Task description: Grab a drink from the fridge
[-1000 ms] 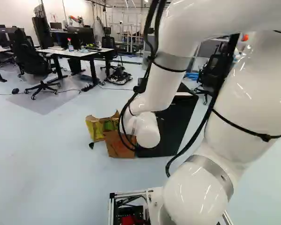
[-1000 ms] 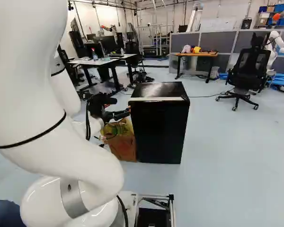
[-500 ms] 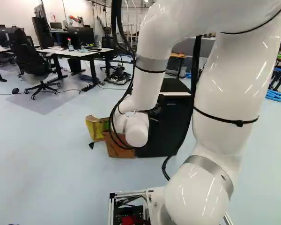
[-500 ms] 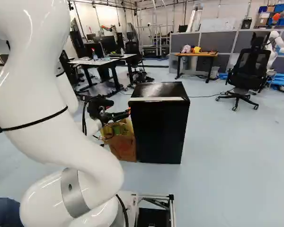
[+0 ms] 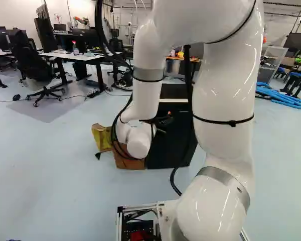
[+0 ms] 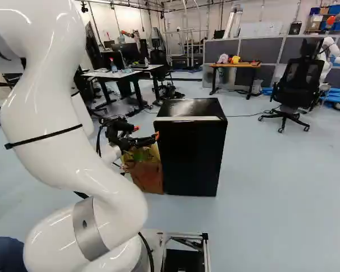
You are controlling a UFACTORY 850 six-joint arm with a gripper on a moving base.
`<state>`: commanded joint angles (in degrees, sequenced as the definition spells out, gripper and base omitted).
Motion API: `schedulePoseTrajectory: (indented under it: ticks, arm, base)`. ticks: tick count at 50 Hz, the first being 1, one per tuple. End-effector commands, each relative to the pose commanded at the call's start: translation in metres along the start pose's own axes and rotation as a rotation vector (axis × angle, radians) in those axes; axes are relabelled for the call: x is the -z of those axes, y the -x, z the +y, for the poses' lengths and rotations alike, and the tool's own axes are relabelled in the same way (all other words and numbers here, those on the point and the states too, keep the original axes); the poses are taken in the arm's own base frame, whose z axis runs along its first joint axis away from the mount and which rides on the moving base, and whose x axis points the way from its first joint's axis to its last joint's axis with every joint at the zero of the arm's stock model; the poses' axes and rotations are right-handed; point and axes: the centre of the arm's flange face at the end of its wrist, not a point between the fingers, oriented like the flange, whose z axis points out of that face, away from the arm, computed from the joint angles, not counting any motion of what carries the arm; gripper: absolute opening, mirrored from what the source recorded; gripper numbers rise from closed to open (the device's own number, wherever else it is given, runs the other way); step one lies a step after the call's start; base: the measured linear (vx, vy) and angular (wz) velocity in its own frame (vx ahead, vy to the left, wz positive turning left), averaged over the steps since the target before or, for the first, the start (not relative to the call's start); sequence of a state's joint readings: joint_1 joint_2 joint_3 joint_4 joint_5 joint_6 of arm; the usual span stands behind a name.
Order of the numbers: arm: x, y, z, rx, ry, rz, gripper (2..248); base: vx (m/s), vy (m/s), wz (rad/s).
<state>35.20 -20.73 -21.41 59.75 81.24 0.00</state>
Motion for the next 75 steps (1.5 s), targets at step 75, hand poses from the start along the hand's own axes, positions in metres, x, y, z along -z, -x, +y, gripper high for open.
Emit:
schedulePoseTrajectory:
  ticks: [75]
  arm:
    - [-0.074, 0.015, -0.040, -0.047, 0.116, 0.023, 247]
  base:
    - [0.000, 0.000, 0.000]
